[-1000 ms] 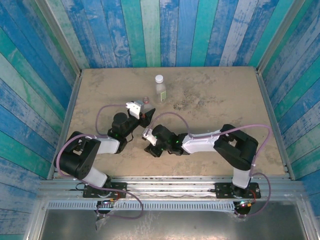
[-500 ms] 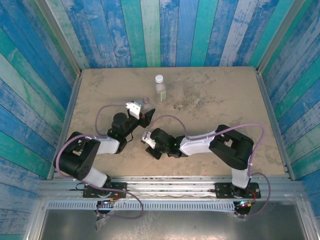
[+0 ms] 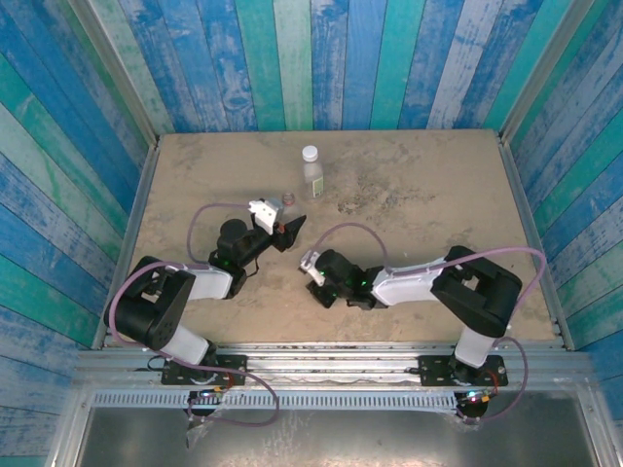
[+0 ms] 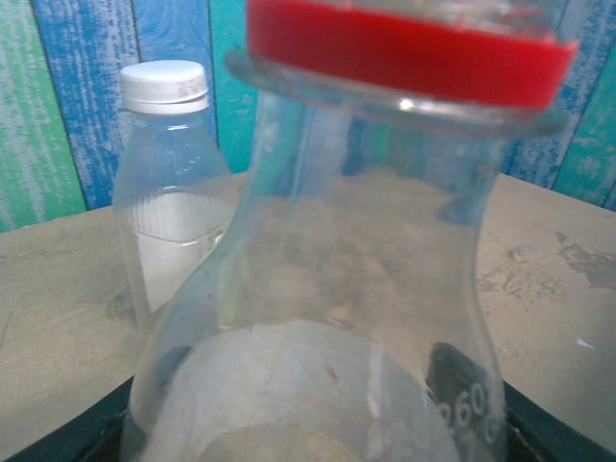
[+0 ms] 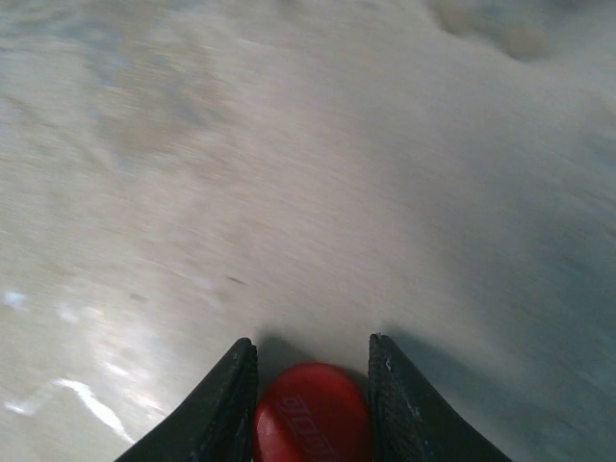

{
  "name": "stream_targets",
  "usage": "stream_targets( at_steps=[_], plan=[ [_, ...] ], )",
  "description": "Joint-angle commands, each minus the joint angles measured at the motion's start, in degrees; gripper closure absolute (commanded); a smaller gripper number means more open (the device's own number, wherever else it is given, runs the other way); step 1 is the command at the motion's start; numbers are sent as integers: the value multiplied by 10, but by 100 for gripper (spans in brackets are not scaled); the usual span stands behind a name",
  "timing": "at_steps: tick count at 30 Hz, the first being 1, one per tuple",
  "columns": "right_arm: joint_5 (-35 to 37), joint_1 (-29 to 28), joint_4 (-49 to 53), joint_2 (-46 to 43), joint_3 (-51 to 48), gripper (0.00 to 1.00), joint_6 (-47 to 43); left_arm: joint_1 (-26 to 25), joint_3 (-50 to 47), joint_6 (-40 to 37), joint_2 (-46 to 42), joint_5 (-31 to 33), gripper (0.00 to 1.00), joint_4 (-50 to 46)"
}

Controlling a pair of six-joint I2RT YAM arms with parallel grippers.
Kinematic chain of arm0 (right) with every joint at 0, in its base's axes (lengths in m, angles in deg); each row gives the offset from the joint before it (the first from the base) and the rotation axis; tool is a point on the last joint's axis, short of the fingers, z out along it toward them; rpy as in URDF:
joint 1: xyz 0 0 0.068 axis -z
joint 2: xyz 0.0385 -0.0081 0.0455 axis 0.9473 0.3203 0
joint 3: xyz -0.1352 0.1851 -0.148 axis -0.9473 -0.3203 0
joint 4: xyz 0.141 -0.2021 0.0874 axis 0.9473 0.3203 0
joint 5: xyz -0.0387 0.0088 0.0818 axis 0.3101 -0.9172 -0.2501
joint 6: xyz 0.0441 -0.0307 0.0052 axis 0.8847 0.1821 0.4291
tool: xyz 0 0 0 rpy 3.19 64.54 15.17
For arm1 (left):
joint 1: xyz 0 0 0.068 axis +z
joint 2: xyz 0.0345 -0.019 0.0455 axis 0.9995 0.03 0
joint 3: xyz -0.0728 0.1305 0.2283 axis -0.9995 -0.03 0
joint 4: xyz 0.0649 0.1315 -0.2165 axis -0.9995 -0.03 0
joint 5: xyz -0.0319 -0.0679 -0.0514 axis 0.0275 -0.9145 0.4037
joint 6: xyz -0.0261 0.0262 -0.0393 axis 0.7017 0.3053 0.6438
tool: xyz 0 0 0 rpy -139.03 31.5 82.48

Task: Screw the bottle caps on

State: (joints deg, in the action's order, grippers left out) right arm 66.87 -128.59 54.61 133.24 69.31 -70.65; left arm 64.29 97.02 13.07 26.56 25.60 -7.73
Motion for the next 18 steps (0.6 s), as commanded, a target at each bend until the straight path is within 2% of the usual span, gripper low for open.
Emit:
stream_targets(
  at_steps=[1,9,13,16,18],
  plan=[
    [21,39,-3,-31,-44,69,32,-18,4,-11,24,-53,36,-3],
    [38,144,3,-78,-99,69,70,-76,59,10,81,-89,36,17],
    [43,175,0,-94,-113,68,74,-89,69,13,87,-108,37,7],
    [43,178,3,-103,-113,64,69,-92,77,-14,75,-131,36,-44],
    [42,178,6,-112,-111,56,66,-92,79,-27,66,-135,35,-66]
  ],
)
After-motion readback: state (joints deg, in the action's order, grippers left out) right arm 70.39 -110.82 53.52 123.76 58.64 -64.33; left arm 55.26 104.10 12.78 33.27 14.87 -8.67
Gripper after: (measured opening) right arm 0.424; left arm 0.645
